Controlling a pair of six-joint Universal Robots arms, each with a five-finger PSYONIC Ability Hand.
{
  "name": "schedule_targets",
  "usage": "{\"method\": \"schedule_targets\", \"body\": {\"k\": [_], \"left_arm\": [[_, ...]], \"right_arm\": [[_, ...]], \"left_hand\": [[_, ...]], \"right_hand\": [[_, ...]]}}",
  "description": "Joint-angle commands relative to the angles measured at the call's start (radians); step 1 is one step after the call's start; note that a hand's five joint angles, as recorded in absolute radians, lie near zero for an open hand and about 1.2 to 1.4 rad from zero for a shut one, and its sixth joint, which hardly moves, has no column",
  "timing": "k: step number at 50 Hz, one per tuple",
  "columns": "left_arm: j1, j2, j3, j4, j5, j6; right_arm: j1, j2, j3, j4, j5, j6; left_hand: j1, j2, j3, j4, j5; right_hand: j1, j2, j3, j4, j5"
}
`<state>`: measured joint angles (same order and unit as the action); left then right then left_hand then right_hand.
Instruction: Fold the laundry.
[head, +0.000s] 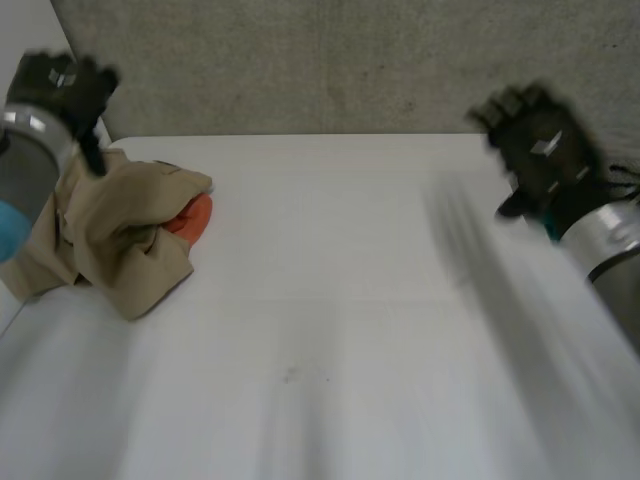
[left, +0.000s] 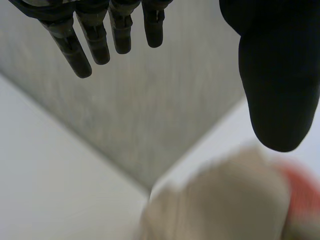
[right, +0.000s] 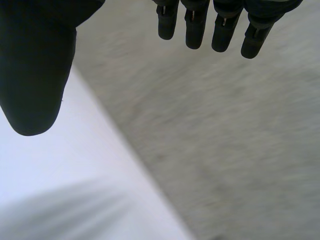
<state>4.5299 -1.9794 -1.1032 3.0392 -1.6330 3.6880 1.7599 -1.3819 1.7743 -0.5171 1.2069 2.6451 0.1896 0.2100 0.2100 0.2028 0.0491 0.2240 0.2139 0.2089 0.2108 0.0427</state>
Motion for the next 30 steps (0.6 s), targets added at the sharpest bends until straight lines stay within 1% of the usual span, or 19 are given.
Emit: {"method": "schedule_targets", "body": {"k": [1,3,4,8,10,11,12,13,14,15,18,21,22,25,26,28,29,30], "left_arm": [[0.155,-0.226,-0.015,0.114,0.041,0.124],[0.166,-0.278,0.012,0.147,0.062,0.125],[0.17,-0.329,0.04,0.174,0.086,0.124],[0.198,-0.438,0.092,0.211,0.157,0.129],[0.212,-0.467,0.105,0.213,0.183,0.127],[0.213,-0.484,0.112,0.214,0.203,0.126],[0.212,-0.486,0.114,0.217,0.211,0.122],[0.209,-0.484,0.114,0.22,0.219,0.113],[0.206,-0.483,0.114,0.225,0.225,0.109],[0.19,-0.458,0.109,0.246,0.229,0.096],[0.131,-0.325,0.074,0.294,0.231,0.009],[0.095,-0.227,0.036,0.334,0.234,-0.066],[0.071,-0.17,0.017,0.358,0.239,-0.116],[0.025,-0.076,0.002,0.374,0.248,-0.198],[-0.01,-0.028,-0.001,0.375,0.258,-0.245],[-0.052,0.017,-0.003,0.375,0.277,-0.298],[-0.093,0.052,-0.004,0.374,0.301,-0.346],[-0.115,0.065,-0.006,0.374,0.314,-0.368]], "right_arm": [[0.041,0.135,0.031,0.097,0.02,-0.097],[0.039,0.15,0.033,0.106,0.031,-0.115],[0.038,0.155,0.034,0.111,0.034,-0.122],[0.032,0.156,0.05,0.115,0.04,-0.139],[0.029,0.158,0.057,0.115,0.039,-0.139],[0.027,0.158,0.06,0.115,0.039,-0.139],[0.026,0.158,0.063,0.115,0.039,-0.139],[0.024,0.158,0.07,0.115,0.039,-0.139],[0.023,0.158,0.073,0.115,0.039,-0.14],[0.021,0.156,0.077,0.115,0.04,-0.14],[0.018,0.147,0.083,0.115,0.043,-0.14],[0.018,0.142,0.088,0.115,0.045,-0.14],[0.018,0.141,0.088,0.115,0.045,-0.14],[0.018,0.135,0.088,0.115,0.046,-0.14],[0.018,0.132,0.088,0.114,0.048,-0.14],[0.016,0.124,0.088,0.112,0.049,-0.139],[0.016,0.121,0.088,0.112,0.051,-0.137],[0.015,0.119,0.088,0.111,0.056,-0.137]], "left_hand": [[-0.014,-0.035,-0.035,-0.027,-0.048],[-0.014,-0.035,-0.035,-0.027,-0.048],[-0.014,-0.035,-0.035,-0.027,-0.048],[0.018,-0.002,-0.003,0.005,-0.016],[0.12,0.1,0.1,0.107,0.086],[0.374,0.353,0.353,0.36,0.34],[0.556,0.536,0.536,0.543,0.522],[0.808,0.788,0.788,0.795,0.774],[1.107,1.087,1.087,1.094,1.073],[1.206,1.185,1.185,1.192,1.172],[1.207,1.186,1.186,1.193,1.173],[1.207,1.186,1.186,1.193,1.173],[1.207,1.186,1.186,1.193,1.173],[1.207,1.186,1.186,1.193,1.173],[1.207,1.186,1.186,1.193,1.173],[1.207,1.186,1.186,1.193,1.173],[1.207,1.186,1.186,1.193,1.173],[1.207,1.186,1.186,1.193,1.173]], "right_hand": [[-0.049,-0.039,-0.034,-0.036,-0.043],[-0.049,-0.039,-0.034,-0.036,-0.043],[-0.049,-0.039,-0.034,-0.036,-0.043],[-0.049,-0.039,-0.034,-0.036,-0.043],[-0.049,-0.039,-0.034,-0.036,-0.043],[-0.049,-0.039,-0.034,-0.036,-0.043],[-0.049,-0.039,-0.034,-0.036,-0.043],[-0.049,-0.039,-0.034,-0.036,-0.043],[-0.049,-0.039,-0.034,-0.036,-0.043],[-0.049,-0.039,-0.034,-0.036,-0.043],[-0.049,-0.039,-0.034,-0.036,-0.043],[-0.049,-0.039,-0.034,-0.036,-0.043],[-0.049,-0.039,-0.034,-0.036,-0.043],[-0.049,-0.039,-0.034,-0.036,-0.043],[-0.049,-0.039,-0.034,-0.036,-0.043],[-0.049,-0.039,-0.034,-0.036,-0.043],[-0.049,-0.039,-0.034,-0.036,-0.043],[-0.049,-0.039,-0.034,-0.036,-0.043]]}}
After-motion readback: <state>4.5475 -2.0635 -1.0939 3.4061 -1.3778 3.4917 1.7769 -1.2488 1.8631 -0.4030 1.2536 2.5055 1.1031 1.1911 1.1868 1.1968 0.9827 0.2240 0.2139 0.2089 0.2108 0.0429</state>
